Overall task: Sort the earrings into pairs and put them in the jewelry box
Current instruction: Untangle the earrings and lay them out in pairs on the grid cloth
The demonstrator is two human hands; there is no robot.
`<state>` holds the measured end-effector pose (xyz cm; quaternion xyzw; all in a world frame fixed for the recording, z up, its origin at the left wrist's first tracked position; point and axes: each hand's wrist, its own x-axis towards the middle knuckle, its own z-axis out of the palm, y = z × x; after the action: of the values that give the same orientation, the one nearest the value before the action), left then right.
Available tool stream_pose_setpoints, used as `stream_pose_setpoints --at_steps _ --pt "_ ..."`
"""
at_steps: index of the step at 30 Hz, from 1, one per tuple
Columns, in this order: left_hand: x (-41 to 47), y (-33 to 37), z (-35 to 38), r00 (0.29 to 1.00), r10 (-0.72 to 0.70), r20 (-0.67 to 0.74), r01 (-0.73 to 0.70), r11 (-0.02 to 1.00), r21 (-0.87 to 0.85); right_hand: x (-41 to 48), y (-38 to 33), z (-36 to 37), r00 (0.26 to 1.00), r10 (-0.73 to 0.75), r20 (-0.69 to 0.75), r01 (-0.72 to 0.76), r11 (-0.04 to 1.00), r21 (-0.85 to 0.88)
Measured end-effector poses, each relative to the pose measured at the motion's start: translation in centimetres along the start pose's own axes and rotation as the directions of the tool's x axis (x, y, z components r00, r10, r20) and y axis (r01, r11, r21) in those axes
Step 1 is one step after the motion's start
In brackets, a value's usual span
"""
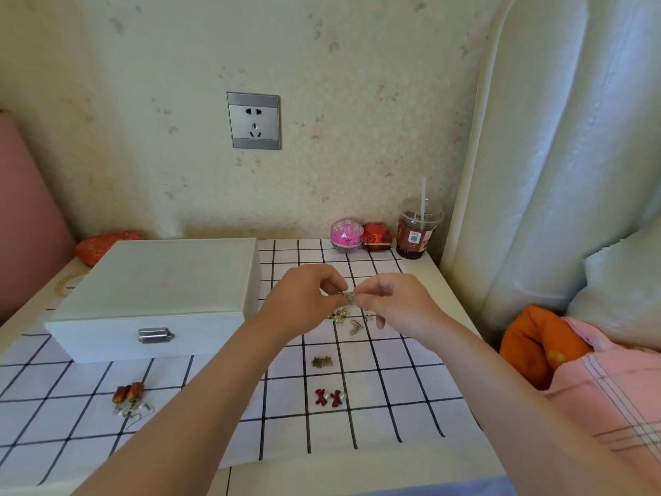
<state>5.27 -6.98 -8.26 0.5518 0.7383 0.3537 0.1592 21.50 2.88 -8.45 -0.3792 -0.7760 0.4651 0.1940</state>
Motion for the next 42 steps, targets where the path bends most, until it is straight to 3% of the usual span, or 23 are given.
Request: stream_pose_setpoints --at_steps 4,9,15,23,27,33,42 --pt "0.0 -0.4 -0.2 0.999 -0.053 0.009 0.053 0.998 -0.035 0.2 1.4 0.2 0.995 -0.07 0.065 0.09 0.914 -0.394" --pt "-0.4 -0.3 -0.2 0.998 -0.065 0.013 0.066 0.992 -0.104 0.0 1.4 0.9 0.992 -0.067 0.104 0.112 0.845 -0.523" --pt "-1.3 -0.3 0.6 0.997 -0.027 0.078 0.035 0.994 -0.099 -0.5 0.8 -0.3 0.994 -0.076 0.08 0.107 0.847 -0.521" --pt "-3.0 0.6 1.8 0.96 0.022 0.278 -0.108 0.949 0.297 -2.7 1.4 -0.6 0.978 -0.019 0.207 0.123 0.857 -0.501" --pt "-3.7 0.5 2.5 0.955 0.058 0.292 -0.154 0.936 0.317 -3.5 1.2 -0.5 0.971 0.013 0.239 0.113 0.858 -0.502" --pt "-4.1 0.5 2.5 0.959 0.078 0.271 -0.164 0.936 0.311 -3.6 1.2 -1.0 0.985 0.038 0.17 0.073 0.796 -0.601" --pt "-3.4 0.4 2.3 0.964 0.034 0.262 -0.137 0.913 0.385 -3.0 1.6 0.0 0.976 0.03 0.217 0.098 0.825 -0.556"
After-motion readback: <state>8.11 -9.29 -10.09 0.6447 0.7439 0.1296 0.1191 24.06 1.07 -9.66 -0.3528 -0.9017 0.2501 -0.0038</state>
